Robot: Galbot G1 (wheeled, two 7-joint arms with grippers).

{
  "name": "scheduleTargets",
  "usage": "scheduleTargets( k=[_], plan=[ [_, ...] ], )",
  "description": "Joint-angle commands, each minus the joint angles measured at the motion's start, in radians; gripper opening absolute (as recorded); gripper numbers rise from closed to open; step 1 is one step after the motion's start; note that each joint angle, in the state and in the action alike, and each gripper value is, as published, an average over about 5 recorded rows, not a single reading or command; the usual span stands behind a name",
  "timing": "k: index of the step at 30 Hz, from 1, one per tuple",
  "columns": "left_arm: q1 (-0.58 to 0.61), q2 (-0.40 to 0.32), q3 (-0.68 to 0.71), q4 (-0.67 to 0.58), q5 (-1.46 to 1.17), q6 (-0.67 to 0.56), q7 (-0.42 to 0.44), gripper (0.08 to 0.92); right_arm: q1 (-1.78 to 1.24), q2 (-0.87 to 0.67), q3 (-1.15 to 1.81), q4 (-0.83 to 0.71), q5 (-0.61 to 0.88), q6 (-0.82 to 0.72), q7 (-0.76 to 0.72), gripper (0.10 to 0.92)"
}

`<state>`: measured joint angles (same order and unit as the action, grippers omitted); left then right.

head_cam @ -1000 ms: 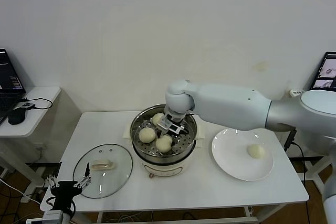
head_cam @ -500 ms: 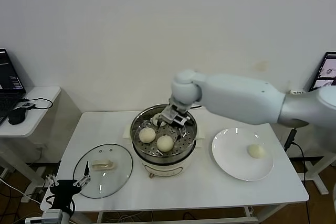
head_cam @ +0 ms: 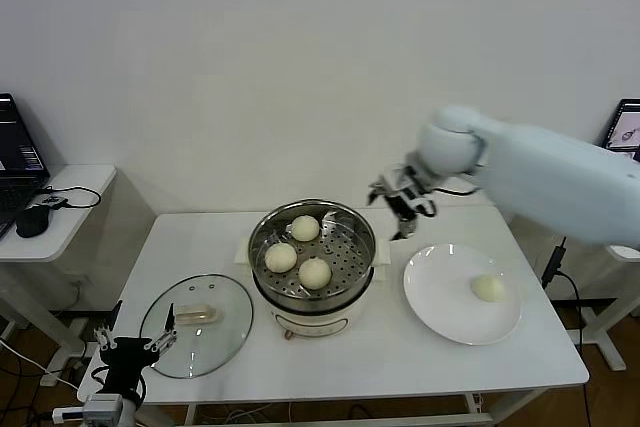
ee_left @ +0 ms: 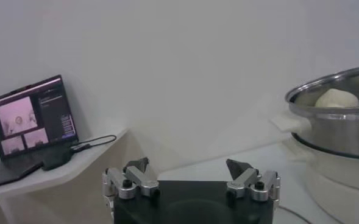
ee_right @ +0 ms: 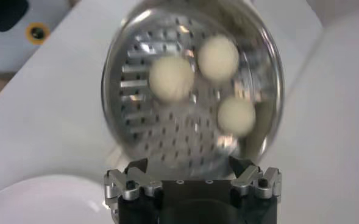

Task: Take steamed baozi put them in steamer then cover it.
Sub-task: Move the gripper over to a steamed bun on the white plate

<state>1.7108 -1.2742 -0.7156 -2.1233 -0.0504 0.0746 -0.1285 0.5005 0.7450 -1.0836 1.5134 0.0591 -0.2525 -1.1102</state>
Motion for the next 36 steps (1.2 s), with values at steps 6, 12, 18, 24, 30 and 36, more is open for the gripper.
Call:
scheduleTargets(
  k=[6, 12, 18, 24, 30, 36],
  plan=[
    [0.001, 0.014, 0.023, 0.015, 0.016, 0.004, 0.001, 0.823, -0.514, -0.367, 0.396, -0.042, -0.219, 0.031, -0.017, 0.823],
    [0.004, 0.012, 0.026, 0.009, 0.025, 0.011, 0.003, 0.823, -0.704, -0.333, 0.584, -0.133, -0.283, 0.098, -0.036, 0.823],
    [0.010, 0.008, 0.025, 0.008, 0.027, 0.011, 0.003, 0.823, -0.778, -0.265, 0.657, -0.246, -0.354, 0.135, -0.025, 0.822],
    [0.014, 0.007, 0.017, 0.010, 0.024, 0.011, 0.003, 0.823, -0.777, -0.172, 0.669, -0.336, -0.389, 0.150, -0.009, 0.823],
    [0.018, 0.006, 0.014, 0.009, 0.020, 0.010, 0.005, 0.823, -0.771, -0.070, 0.679, -0.422, -0.427, 0.166, 0.008, 0.823],
    [0.014, 0.005, 0.007, 0.013, 0.017, 0.011, 0.005, 0.823, -0.752, -0.010, 0.671, -0.481, -0.446, 0.168, 0.017, 0.822]
  ],
)
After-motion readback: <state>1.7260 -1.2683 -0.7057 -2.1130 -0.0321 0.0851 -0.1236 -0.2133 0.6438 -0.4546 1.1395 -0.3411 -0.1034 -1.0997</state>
